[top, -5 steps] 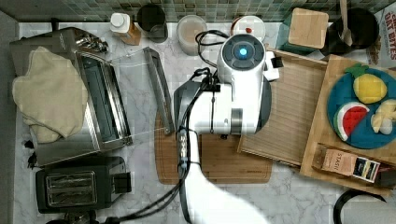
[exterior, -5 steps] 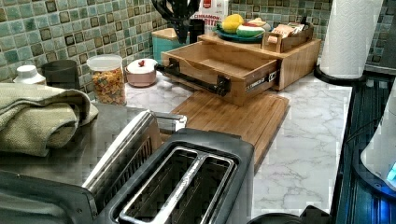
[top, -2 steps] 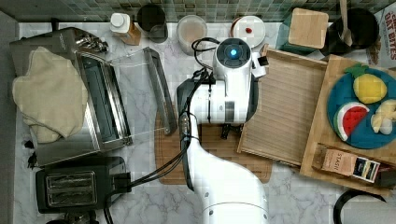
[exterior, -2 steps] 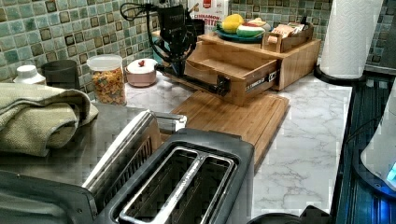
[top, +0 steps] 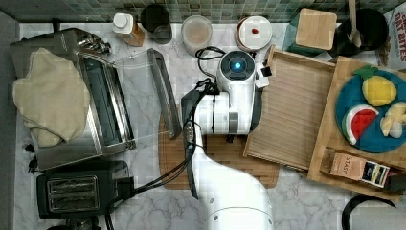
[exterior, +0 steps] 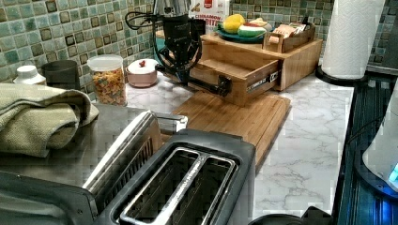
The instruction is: Close the drawer.
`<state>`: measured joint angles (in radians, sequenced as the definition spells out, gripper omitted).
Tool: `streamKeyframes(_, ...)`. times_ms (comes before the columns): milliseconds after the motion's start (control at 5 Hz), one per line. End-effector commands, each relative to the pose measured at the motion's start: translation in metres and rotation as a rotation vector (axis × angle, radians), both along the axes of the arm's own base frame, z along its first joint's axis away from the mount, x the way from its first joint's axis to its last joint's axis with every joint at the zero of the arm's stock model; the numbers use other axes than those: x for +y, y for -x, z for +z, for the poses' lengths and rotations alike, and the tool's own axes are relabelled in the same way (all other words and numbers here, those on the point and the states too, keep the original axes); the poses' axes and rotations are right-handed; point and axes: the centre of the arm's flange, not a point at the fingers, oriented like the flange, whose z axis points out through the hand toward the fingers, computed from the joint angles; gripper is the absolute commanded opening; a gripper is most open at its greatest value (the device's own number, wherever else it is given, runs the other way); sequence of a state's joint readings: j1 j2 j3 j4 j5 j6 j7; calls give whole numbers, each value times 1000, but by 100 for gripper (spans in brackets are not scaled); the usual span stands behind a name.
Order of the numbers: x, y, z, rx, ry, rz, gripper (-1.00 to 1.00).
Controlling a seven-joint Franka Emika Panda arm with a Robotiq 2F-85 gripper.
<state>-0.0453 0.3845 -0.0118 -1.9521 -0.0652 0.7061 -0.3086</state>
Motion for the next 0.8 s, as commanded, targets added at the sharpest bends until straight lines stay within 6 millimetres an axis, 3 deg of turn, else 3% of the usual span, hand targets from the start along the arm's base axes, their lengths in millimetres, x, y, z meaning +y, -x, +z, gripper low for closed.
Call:
streamKeyframes(200,-2,-11,50,-167,19,16,-100)
streamKeyframes(800,-21,-13,21,-157,2,101,-100)
